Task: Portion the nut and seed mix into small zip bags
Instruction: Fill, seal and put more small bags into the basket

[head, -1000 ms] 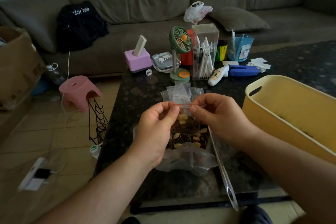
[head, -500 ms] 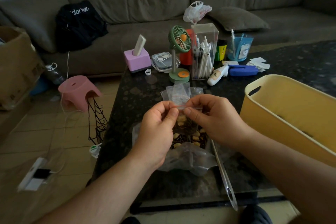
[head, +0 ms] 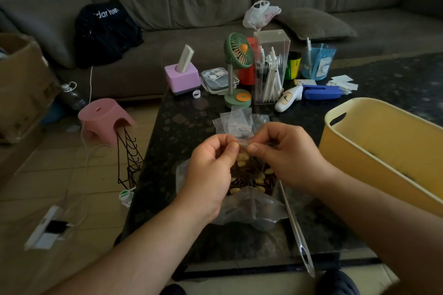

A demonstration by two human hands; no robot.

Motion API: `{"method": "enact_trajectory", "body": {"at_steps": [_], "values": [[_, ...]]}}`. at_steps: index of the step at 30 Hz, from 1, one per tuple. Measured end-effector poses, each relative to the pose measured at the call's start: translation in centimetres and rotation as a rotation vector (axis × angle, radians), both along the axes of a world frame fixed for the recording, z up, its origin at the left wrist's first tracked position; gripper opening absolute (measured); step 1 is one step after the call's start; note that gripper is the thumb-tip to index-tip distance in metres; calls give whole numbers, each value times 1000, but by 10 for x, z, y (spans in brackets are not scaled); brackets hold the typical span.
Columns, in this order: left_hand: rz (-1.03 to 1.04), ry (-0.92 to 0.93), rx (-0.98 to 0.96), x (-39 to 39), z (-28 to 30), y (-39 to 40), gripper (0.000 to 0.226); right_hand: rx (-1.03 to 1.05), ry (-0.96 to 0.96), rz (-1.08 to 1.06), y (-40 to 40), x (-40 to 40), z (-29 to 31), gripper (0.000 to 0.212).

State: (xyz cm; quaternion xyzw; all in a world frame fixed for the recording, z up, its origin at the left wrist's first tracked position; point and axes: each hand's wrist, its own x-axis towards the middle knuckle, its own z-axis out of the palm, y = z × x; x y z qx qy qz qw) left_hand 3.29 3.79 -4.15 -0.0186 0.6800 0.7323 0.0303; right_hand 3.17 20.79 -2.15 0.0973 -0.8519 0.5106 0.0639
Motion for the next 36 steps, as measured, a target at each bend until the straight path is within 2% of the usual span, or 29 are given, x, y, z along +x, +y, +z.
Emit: {"method": "enact_trajectory", "body": {"at_steps": [5, 8, 14, 17, 20, 25, 31, 33, 36], "values": [[2, 11, -78, 1, -1, 0, 28, -25, -51, 8, 1, -1, 1, 5], [-9, 39, -133, 1, 0, -1, 29, -57, -50, 57, 0, 1, 2, 10], [-66, 83, -226, 2, -1, -2, 25, 58, 20, 86, 0, 0, 2, 6], [-110, 32, -195, 1, 0, -3, 27, 109, 31, 141, 1, -1, 3, 4], [-97, -1, -124, -2, 2, -6, 32, 32, -3, 108, 2, 0, 3, 5], [-62, -21, -35, -7, 6, -10, 25, -63, -62, -30, 4, -3, 6, 12], [-114, -65, 6, -11, 3, -15, 12, -107, -128, -28, 1, -3, 10, 15], [-146, -86, 32, -11, 2, -14, 19, -143, -139, -22, 1, -2, 10, 16], [-248, -175, 79, -10, 2, -14, 47, -202, -156, -40, 4, -4, 10, 16]]}}
